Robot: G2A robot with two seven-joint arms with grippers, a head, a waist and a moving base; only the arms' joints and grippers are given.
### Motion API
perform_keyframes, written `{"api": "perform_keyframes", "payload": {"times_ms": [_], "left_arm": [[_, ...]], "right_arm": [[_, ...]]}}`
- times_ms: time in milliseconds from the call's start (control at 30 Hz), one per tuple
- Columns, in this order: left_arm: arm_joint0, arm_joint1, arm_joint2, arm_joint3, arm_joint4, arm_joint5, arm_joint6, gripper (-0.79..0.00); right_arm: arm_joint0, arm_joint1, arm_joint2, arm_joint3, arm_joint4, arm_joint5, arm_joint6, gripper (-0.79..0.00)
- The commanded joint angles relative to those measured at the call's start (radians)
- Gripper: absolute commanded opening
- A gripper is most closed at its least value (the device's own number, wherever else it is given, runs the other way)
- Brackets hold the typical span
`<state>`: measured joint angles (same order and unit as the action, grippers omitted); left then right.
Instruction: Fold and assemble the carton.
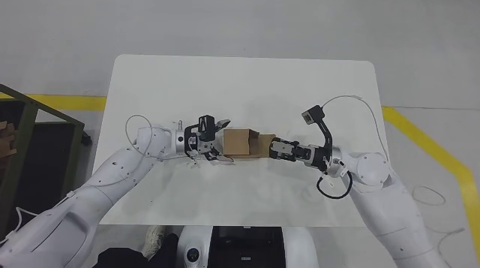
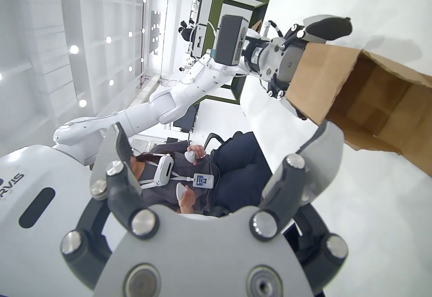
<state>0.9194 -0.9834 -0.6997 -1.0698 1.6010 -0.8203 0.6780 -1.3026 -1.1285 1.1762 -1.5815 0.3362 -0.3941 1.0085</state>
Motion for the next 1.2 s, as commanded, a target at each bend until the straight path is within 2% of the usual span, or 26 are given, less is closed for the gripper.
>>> {"api": "perform_keyframes", "payload": {"times_ms": [0, 167, 200, 800, 967, 1067, 1167], "left_arm": [[0.0, 0.0, 0.0, 0.0, 0.0, 0.0, 0.0, 0.0], [0.0, 0.0, 0.0, 0.0, 0.0, 0.0, 0.0, 0.0], [0.0, 0.0, 0.0, 0.0, 0.0, 0.0, 0.0, 0.0], [0.0, 0.0, 0.0, 0.0, 0.0, 0.0, 0.0, 0.0], [0.0, 0.0, 0.0, 0.0, 0.0, 0.0, 0.0, 0.0], [0.0, 0.0, 0.0, 0.0, 0.0, 0.0, 0.0, 0.0], [0.0, 0.0, 0.0, 0.0, 0.0, 0.0, 0.0, 0.0]], "right_arm": [[0.0, 0.0, 0.0, 0.0, 0.0, 0.0, 0.0, 0.0], [0.0, 0.0, 0.0, 0.0, 0.0, 0.0, 0.0, 0.0], [0.0, 0.0, 0.0, 0.0, 0.0, 0.0, 0.0, -0.785], [-0.001, 0.0, 0.0, -0.001, -0.003, 0.003, -0.004, -0.785], [-0.012, 0.004, -0.028, -0.034, -0.143, 0.101, -0.042, -0.785], [-0.004, 0.004, -0.059, -0.011, -0.226, 0.177, -0.05, -0.785], [0.012, -0.001, -0.088, 0.035, -0.247, 0.221, -0.074, -0.785]]}}
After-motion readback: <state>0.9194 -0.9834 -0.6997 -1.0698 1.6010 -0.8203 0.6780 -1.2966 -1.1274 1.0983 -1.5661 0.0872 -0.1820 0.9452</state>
